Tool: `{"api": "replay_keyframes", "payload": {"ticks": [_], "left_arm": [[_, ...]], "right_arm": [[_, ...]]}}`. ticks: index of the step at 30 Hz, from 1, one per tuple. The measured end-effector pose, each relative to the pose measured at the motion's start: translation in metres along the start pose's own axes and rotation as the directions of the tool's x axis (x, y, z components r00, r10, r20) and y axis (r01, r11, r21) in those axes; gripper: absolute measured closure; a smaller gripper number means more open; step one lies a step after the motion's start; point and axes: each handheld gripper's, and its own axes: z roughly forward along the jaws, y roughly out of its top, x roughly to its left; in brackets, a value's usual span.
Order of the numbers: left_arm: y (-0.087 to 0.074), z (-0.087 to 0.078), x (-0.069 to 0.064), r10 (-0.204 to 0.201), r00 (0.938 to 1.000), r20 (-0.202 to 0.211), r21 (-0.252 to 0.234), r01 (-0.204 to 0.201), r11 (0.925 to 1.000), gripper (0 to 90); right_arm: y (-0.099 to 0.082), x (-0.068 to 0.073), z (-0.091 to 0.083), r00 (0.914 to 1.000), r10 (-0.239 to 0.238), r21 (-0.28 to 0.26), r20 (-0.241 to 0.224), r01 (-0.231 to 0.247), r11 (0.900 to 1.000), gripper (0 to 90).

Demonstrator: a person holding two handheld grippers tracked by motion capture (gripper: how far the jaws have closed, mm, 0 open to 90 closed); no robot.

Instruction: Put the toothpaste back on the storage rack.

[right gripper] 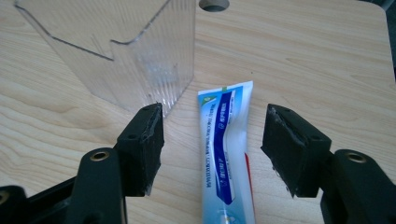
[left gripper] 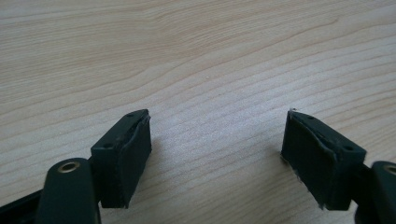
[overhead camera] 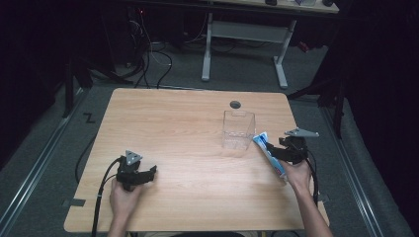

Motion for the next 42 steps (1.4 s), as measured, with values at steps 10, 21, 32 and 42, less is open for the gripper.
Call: {"api": "replay_keyframes", "payload": {"ticks": [10, 21, 32, 42], "left_arm": [[0.000, 0.000, 0.000, 0.000, 1.0000, 0.001, 0.000, 0.000, 1.0000, 24.4], [0.000, 0.000, 0.000, -0.003, 1.0000, 0.002, -0.001, 0.003, 1.0000, 24.3], [0.000, 0.000, 0.000, -0.003, 1.0000, 0.003, -0.001, 0.003, 1.0000, 24.3], [0.000, 0.000, 0.000, -0.003, 1.0000, 0.004, -0.001, 0.003, 1.0000, 24.3]], "right_arm": [[0.000, -0.007, 0.014, 1.0000, 0.005, 0.094, 0.007, -0.006, 0.9956, 38.1], [0.018, 0.002, 0.023, 0.9988, -0.044, 0.125, 0.018, 0.042, 0.9912, 37.5], [0.022, 0.003, 0.041, 0.9982, -0.055, 0.190, 0.023, 0.050, 0.9805, 38.4], [0.018, 0.004, 0.055, 0.9980, -0.060, 0.235, 0.022, 0.053, 0.9705, 40.4]]}}
